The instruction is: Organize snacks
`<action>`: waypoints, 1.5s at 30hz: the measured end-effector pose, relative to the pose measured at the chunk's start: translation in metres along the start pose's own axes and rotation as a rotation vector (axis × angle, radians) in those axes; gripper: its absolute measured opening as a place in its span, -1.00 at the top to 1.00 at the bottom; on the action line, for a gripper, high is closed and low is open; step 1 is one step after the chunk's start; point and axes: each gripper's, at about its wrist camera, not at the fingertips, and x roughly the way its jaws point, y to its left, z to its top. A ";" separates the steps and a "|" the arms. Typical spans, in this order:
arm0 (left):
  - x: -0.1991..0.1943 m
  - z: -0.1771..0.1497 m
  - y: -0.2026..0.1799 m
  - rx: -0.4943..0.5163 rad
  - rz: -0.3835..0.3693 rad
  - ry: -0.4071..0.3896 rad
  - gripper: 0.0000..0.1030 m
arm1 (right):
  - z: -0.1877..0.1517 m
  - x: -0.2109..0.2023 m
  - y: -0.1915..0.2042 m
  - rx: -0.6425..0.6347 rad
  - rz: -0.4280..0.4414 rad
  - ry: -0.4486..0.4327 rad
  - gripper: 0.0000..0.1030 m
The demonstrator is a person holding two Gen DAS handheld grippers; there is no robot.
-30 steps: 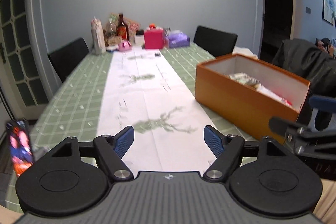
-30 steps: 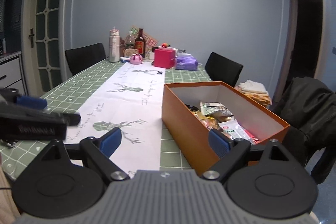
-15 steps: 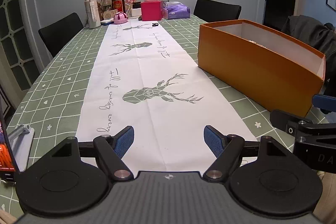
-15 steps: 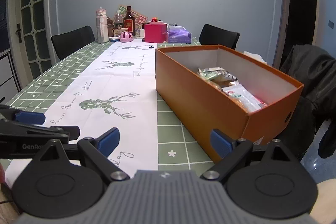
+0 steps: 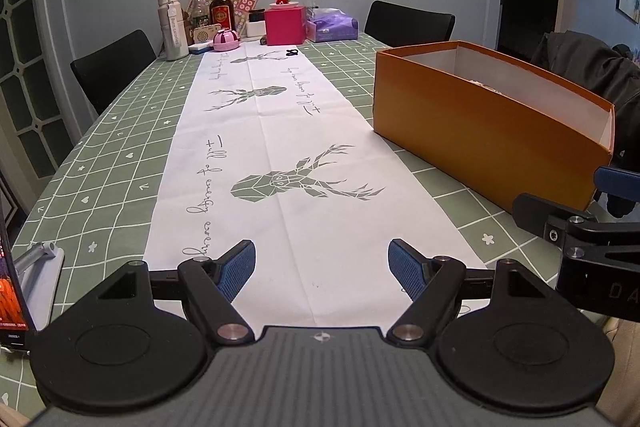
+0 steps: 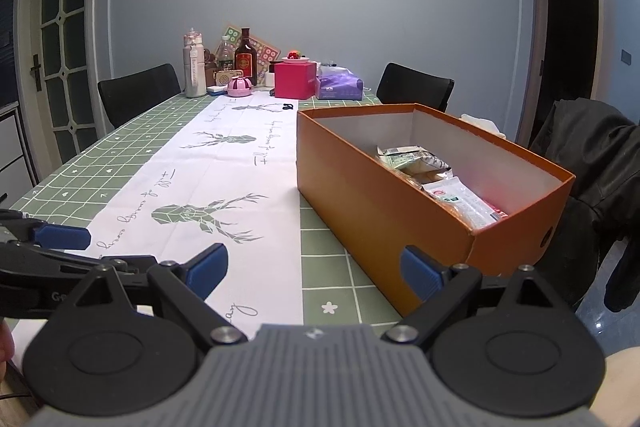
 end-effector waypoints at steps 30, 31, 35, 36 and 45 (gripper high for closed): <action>0.002 0.000 -0.003 0.014 -0.009 0.008 -0.72 | -0.001 0.006 0.002 -0.012 0.013 0.020 -0.79; 0.002 0.000 -0.003 0.015 -0.007 0.008 -0.72 | -0.001 0.006 0.002 -0.012 0.014 0.021 -0.80; 0.002 0.000 -0.002 0.012 -0.005 0.007 -0.72 | -0.002 0.008 0.002 -0.012 0.015 0.030 -0.81; 0.002 0.000 -0.002 0.011 -0.004 0.008 -0.72 | -0.003 0.008 0.002 -0.013 0.015 0.031 -0.81; 0.004 -0.001 0.001 0.006 0.009 0.018 -0.72 | -0.003 0.008 0.003 -0.021 0.018 0.030 -0.83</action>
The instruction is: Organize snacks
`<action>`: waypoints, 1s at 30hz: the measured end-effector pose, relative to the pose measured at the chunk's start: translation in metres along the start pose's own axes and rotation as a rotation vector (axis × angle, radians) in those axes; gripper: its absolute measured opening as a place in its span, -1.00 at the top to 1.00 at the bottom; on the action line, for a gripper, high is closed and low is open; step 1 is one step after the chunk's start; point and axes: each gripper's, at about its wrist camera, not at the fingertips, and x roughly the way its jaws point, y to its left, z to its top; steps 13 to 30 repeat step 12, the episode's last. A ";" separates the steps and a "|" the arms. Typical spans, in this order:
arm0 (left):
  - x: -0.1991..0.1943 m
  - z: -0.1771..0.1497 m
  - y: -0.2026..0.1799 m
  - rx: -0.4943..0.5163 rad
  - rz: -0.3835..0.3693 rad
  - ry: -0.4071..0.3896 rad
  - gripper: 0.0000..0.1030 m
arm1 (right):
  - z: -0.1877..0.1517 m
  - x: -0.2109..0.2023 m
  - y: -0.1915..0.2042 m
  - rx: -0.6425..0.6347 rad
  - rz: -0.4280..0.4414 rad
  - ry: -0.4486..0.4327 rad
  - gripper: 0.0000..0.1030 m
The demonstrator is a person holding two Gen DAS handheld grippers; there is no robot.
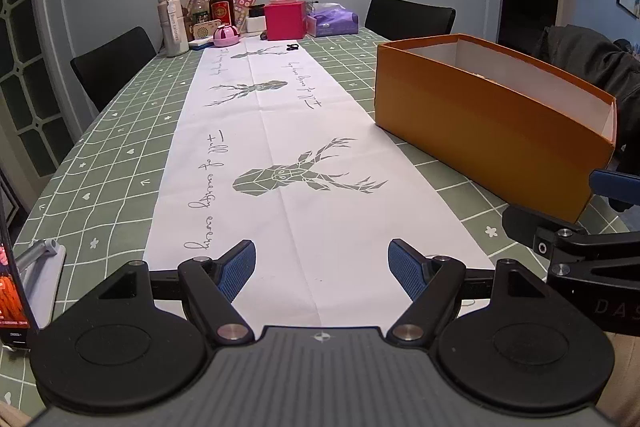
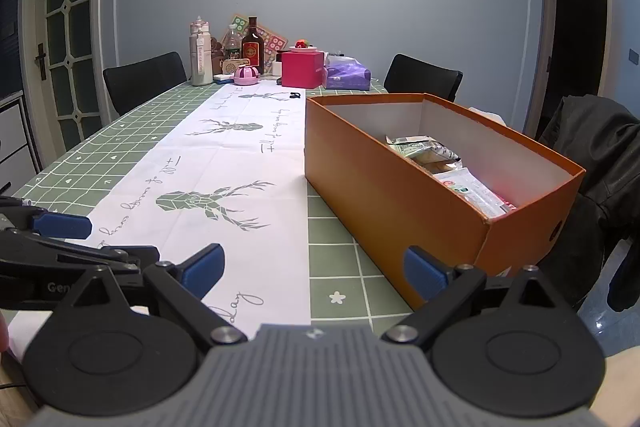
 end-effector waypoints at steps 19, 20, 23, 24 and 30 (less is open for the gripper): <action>-0.001 -0.001 0.001 0.009 0.001 -0.010 -0.72 | -0.001 0.002 -0.001 -0.004 0.005 0.012 -0.84; -0.001 -0.001 0.001 0.009 0.001 -0.010 -0.72 | -0.001 0.002 -0.001 -0.004 0.005 0.012 -0.84; -0.001 -0.001 0.001 0.009 0.001 -0.010 -0.72 | -0.001 0.002 -0.001 -0.004 0.005 0.012 -0.84; -0.001 -0.001 0.001 0.009 0.001 -0.010 -0.72 | -0.001 0.002 -0.001 -0.004 0.005 0.012 -0.84; -0.001 -0.001 0.001 0.009 0.001 -0.010 -0.72 | -0.001 0.002 -0.001 -0.004 0.005 0.012 -0.84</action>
